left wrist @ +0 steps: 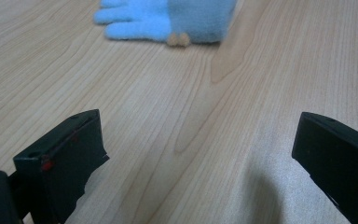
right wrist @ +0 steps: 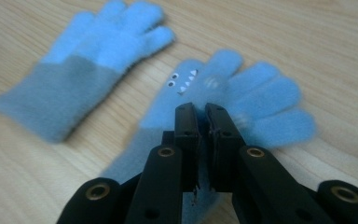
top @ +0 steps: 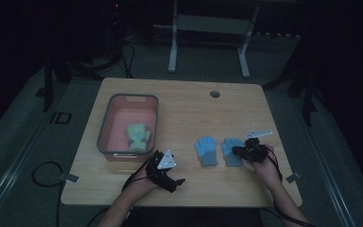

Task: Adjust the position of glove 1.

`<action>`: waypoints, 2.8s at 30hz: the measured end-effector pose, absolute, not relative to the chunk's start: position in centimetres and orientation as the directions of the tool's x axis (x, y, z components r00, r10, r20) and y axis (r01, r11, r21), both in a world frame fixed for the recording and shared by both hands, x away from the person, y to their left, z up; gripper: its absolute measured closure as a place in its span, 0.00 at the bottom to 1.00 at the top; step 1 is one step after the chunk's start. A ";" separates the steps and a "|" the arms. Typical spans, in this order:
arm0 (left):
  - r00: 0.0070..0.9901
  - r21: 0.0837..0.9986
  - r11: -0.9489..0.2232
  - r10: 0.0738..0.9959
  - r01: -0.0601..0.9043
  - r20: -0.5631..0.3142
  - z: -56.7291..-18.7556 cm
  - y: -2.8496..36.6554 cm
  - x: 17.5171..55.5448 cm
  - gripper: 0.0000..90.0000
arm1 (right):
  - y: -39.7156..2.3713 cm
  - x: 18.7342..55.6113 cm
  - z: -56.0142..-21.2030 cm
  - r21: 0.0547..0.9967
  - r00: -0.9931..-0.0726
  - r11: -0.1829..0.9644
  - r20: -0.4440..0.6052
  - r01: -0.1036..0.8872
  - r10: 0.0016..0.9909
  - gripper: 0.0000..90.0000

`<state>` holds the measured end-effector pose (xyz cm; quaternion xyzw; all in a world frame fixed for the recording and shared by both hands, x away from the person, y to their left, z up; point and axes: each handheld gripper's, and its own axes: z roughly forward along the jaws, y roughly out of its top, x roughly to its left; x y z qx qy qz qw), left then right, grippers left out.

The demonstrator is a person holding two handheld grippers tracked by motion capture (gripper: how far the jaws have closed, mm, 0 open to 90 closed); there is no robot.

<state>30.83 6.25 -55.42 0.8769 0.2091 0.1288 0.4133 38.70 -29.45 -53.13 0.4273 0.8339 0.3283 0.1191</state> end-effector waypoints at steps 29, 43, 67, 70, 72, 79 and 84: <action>0.885 0.772 -0.577 0.463 0.265 0.043 -55.6 6.3 30.8 0.02 | -28.8 38.9 -52.6 0.663 -0.692 0.490 0.058 0.565 0.720 0.72; 0.887 0.776 -0.572 0.461 0.266 0.036 -55.6 6.3 30.8 0.02 | -27.9 38.8 -54.0 0.637 -0.654 0.506 -0.005 0.581 0.757 0.98; 0.886 0.774 -0.574 0.462 0.267 0.037 -55.6 6.3 30.9 0.02 | -24.1 38.3 -46.0 0.745 -0.742 0.510 -0.031 0.430 0.670 0.99; 0.886 0.776 -0.572 0.462 0.266 0.036 -55.6 6.3 30.9 0.02 | -22.6 38.2 -46.2 0.732 -0.772 0.551 -0.054 0.401 0.633 0.99; 0.887 0.775 -0.573 0.460 0.266 0.037 -55.6 6.3 30.9 0.02 | -21.8 38.2 -46.6 0.719 -0.786 0.574 -0.062 0.393 0.616 0.99; 0.887 0.779 -0.570 0.461 0.261 0.040 -55.6 6.3 30.8 0.02 | -20.0 38.3 -48.6 0.669 -0.823 0.645 -0.086 0.370 0.561 0.99; 0.887 0.776 -0.574 0.460 0.261 0.042 -55.6 6.3 30.8 0.02 | -19.4 38.8 -50.4 0.627 -0.842 0.685 -0.083 0.372 0.533 0.99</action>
